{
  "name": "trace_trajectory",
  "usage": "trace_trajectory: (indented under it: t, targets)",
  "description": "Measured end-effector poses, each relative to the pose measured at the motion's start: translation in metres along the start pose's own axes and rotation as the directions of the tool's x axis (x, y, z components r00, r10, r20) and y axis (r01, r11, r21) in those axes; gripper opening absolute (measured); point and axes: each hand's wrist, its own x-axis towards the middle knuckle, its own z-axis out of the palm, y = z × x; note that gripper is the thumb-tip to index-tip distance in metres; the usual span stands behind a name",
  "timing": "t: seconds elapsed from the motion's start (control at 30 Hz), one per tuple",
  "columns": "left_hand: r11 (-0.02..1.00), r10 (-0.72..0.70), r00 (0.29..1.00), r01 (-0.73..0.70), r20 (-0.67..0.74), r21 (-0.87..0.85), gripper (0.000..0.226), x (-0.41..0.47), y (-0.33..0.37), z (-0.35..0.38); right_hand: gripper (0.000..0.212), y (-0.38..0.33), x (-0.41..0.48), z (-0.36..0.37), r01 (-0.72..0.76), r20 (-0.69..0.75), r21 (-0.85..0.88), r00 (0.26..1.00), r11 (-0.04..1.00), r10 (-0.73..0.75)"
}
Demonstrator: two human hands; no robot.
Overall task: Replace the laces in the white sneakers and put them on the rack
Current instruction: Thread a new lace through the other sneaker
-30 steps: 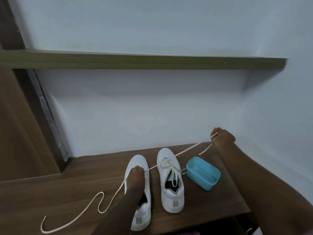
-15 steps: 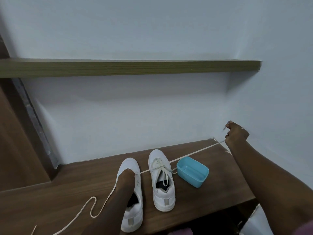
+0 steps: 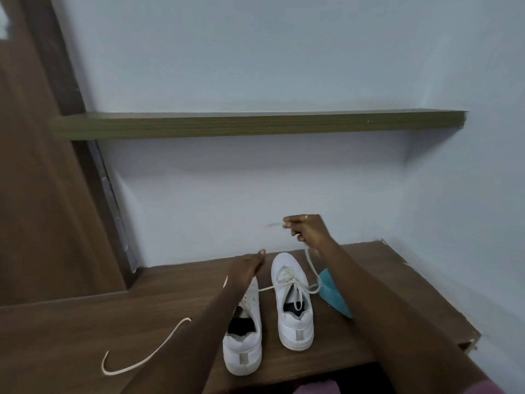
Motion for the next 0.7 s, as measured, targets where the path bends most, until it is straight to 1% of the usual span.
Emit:
trace_trajectory:
  t: [0.03, 0.07, 0.13, 0.2, 0.23, 0.3, 0.33, 0.4, 0.47, 0.5, 0.57, 0.63, 0.67, 0.7]
  targets:
    - [0.992, -0.036, 0.999, 0.036, 0.001, -0.119, 0.042, 0.0, 0.012, 0.0, 0.018, 0.003, -0.004, 0.014, 0.041, 0.035, -0.082, 0.999, 0.996, -0.038]
    - [0.978, -0.062, 0.998, 0.06, -0.002, -0.199, 0.039, 0.002, 0.02, -0.002, 0.016, 0.006, -0.008, 0.025, 0.087, 0.071, -0.153, 0.994, 0.984, -0.077]
    - [0.957, -0.079, 0.995, 0.059, -0.058, -0.282, 0.035, 0.004, 0.029, -0.008, 0.013, 0.013, -0.014, 0.043, 0.156, 0.131, -0.262, 0.983, 0.952, -0.125]
    - [0.928, -0.11, 0.987, 0.061, -0.116, -0.367, 0.031, 0.004, 0.03, -0.017, 0.01, 0.017, -0.016, 0.052, 0.184, 0.166, -0.345, 0.977, 0.92, -0.133]
    - [0.911, -0.138, 0.983, 0.077, -0.122, -0.406, 0.028, 0.004, 0.028, -0.022, 0.01, 0.018, -0.017, 0.054, 0.187, 0.179, -0.384, 0.976, 0.904, -0.126]
    - [0.917, -0.152, 0.982, 0.098, -0.111, -0.387, 0.026, 0.003, 0.024, -0.033, 0.016, 0.022, -0.019, 0.058, 0.19, 0.207, -0.446, 0.973, 0.874, -0.106]
    - [0.945, -0.132, 0.985, 0.09, -0.115, -0.314, 0.029, 0.004, 0.021, -0.038, 0.017, 0.024, -0.02, 0.061, 0.195, 0.22, -0.465, 0.97, 0.863, -0.1]
    - [0.984, -0.069, 0.991, 0.049, -0.113, -0.171, 0.032, 0.004, 0.019, -0.043, 0.011, 0.026, -0.023, 0.066, 0.204, 0.231, -0.482, 0.968, 0.852, -0.101]
    - [0.99, -0.051, 0.996, 0.04, -0.077, -0.137, 0.023, 0.004, 0.019, -0.044, 0.003, 0.029, -0.024, 0.073, 0.194, 0.221, -0.451, 0.97, 0.871, -0.102]
    - [0.99, -0.052, 0.996, 0.042, -0.074, -0.138, 0.017, 0.004, 0.019, -0.044, 0.005, 0.031, -0.025, 0.076, 0.184, 0.214, -0.425, 0.972, 0.886, -0.1]
    - [0.986, -0.057, 0.996, 0.046, -0.063, -0.161, 0.014, 0.002, 0.02, -0.041, 0.012, 0.035, -0.026, 0.08, 0.149, 0.176, -0.348, 0.98, 0.926, -0.091]
    - [0.981, -0.063, 0.998, 0.056, -0.03, -0.183, 0.019, 0.001, 0.015, -0.038, 0.016, 0.042, -0.027, 0.079, 0.039, 0.148, -0.162, 0.989, 0.986, -0.015]
    - [0.982, -0.069, 0.998, 0.066, -0.01, -0.178, 0.022, 0.0, 0.012, -0.037, 0.013, 0.046, -0.027, 0.079, -0.025, 0.152, -0.071, 0.988, 0.997, 0.036]
    - [0.983, -0.078, 0.997, 0.08, 0.015, -0.165, 0.023, -0.001, 0.007, -0.036, 0.007, 0.05, -0.027, 0.078, -0.086, 0.159, -0.023, 0.983, 0.996, 0.088]
